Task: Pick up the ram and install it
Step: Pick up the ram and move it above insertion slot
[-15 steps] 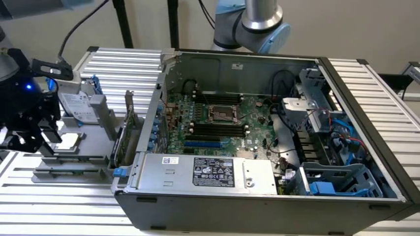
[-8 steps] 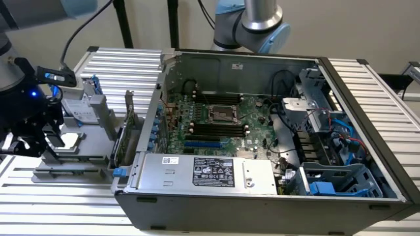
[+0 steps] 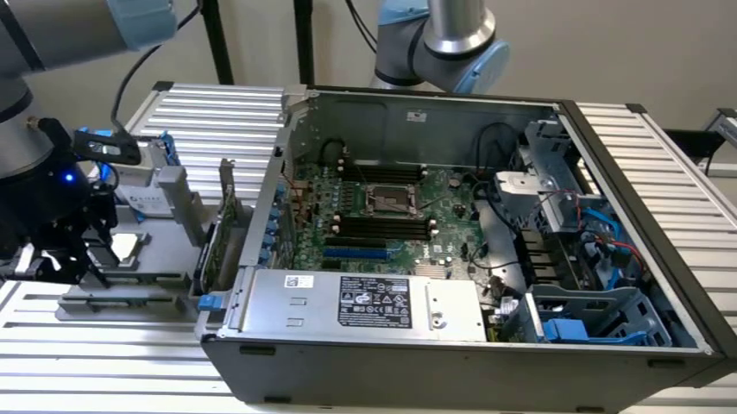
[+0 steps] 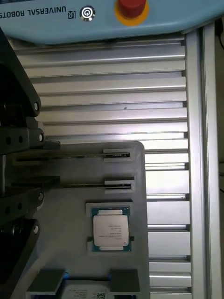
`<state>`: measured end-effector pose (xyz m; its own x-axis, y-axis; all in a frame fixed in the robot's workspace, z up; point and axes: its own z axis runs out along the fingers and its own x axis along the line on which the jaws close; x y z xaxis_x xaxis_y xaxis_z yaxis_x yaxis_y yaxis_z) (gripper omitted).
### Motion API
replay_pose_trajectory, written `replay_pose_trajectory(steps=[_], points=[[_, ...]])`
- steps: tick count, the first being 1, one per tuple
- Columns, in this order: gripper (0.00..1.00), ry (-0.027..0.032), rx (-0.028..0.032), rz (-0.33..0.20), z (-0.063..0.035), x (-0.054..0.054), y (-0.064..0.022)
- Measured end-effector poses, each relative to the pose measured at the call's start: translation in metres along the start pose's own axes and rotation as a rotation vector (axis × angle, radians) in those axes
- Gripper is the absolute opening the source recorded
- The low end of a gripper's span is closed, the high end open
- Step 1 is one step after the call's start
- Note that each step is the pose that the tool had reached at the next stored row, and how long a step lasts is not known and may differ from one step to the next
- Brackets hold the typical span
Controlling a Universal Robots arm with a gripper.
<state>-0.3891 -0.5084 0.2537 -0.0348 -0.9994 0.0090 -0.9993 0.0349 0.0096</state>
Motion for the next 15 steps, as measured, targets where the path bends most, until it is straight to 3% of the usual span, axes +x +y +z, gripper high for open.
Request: replay_pose_trajectory(steps=[15], points=[[0.36,0.0003,0.0002,-0.023,0.0274,0.002,-0.0021]])
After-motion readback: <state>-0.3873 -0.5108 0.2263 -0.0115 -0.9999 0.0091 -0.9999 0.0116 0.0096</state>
